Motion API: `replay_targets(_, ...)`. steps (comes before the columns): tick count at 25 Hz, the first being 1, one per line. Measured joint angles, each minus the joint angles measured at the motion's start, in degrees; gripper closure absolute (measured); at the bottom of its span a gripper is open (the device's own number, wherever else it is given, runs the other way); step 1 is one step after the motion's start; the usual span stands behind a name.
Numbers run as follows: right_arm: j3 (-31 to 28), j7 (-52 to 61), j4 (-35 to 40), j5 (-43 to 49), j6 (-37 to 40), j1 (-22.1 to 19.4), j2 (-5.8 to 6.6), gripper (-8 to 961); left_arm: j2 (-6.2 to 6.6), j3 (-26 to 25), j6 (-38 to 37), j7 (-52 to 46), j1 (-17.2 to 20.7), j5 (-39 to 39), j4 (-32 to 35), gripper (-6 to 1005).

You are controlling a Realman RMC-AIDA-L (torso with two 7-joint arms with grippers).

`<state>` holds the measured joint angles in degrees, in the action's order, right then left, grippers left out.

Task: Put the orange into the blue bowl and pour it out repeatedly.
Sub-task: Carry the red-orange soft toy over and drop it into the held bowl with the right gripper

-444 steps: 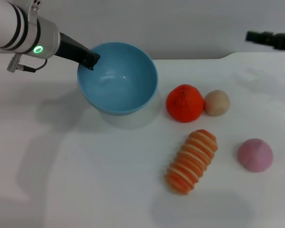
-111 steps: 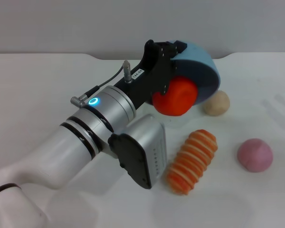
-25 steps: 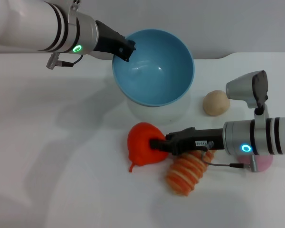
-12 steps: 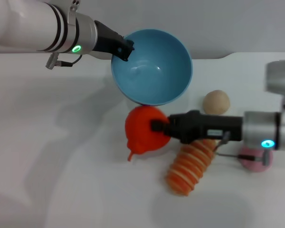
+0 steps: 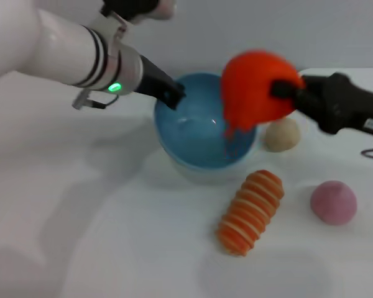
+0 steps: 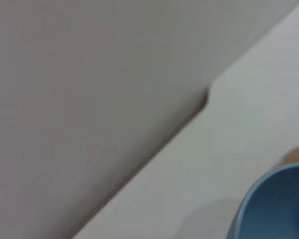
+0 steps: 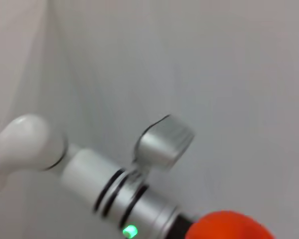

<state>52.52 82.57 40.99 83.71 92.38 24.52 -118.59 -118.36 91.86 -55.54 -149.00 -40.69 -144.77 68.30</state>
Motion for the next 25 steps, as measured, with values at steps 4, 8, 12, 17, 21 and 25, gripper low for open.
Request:
replay_targets(4,-1.84,-0.03,-2.82,0.05,-1.17,0.71,0.19,926,-0.12,1.85,-0.13,-0.11,-0.28,0.07,0.36,999)
replay_targets(8,-1.27,0.03,-5.29,0.66,-3.41,1.71,0.21,903,-0.11,1.92,0.52,0.0,-0.45,0.08,0.41,999)
replay_targets(12,-1.19,1.59,-7.24,1.36,-6.27,3.3,0.21,880,0.01,1.94,1.78,0.2,-0.17,0.1,0.25,1000)
replay_targets(17,-1.22,2.46,-7.57,1.61,-7.52,3.76,0.23,791,0.03,1.99,1.79,1.19,0.12,0.1,0.14,1000)
replay_targets(21,-1.78,2.86,-7.65,2.38,-7.77,3.91,0.35,689,0.06,2.01,2.25,1.63,0.28,0.03,0.03,1000)
replay_targets(25,-6.0,2.87,-6.86,2.19,-7.39,2.16,0.32,555,0.13,2.01,5.57,3.36,0.65,-0.32,-0.04,999)
